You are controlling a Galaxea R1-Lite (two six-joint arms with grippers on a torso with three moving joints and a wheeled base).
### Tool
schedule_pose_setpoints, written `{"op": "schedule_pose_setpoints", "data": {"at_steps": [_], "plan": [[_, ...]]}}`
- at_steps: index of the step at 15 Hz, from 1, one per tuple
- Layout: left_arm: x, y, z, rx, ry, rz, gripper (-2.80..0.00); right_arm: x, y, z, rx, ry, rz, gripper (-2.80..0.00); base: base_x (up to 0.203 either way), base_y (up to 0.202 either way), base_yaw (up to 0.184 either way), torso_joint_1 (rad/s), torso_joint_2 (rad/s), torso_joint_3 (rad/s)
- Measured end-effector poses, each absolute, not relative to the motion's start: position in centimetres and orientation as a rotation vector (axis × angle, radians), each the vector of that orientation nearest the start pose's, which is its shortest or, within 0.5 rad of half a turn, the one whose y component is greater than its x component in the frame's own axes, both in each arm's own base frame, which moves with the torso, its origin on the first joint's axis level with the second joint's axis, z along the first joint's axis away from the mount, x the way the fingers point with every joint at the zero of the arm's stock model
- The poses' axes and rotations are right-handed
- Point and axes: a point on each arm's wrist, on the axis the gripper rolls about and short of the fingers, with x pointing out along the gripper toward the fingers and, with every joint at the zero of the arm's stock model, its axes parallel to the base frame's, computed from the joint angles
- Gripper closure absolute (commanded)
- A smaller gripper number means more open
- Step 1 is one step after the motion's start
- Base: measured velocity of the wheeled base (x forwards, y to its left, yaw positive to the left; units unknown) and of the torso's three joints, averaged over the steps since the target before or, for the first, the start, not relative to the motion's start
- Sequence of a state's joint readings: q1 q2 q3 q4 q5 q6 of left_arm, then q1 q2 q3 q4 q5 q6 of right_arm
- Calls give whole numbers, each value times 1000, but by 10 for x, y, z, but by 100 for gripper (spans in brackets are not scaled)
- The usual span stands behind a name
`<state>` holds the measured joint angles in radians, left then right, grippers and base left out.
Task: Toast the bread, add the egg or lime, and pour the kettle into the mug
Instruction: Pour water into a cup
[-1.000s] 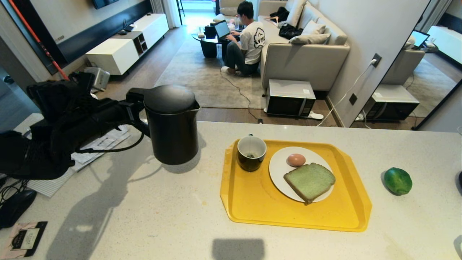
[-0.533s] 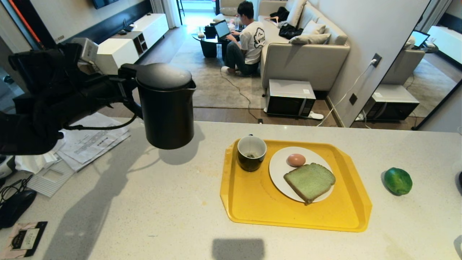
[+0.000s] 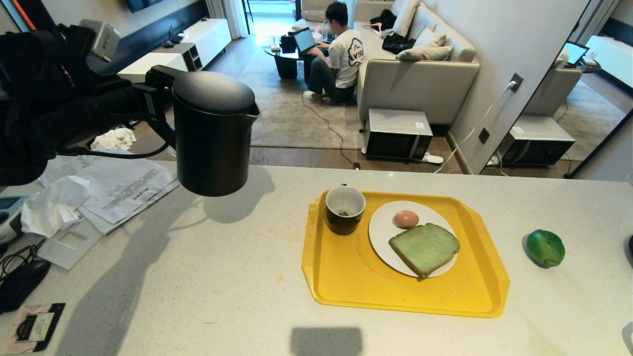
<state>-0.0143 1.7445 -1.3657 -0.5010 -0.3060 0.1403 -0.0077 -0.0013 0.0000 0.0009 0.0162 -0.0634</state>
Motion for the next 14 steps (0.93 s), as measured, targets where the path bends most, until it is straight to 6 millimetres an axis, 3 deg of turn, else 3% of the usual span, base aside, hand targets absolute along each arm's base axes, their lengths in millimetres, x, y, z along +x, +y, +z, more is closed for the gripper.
{"op": "schedule_pose_setpoints", "data": {"at_steps": [9,14], "plan": [[370,-19,325,295,-117,-372,0,-23,1,75,-64,-1,9,0,0,0,0,0,0,0],[388,-44,335,319,-123,-410,0,-23,1,75,-63,0,9,0,0,0,0,0,0,0]]}}
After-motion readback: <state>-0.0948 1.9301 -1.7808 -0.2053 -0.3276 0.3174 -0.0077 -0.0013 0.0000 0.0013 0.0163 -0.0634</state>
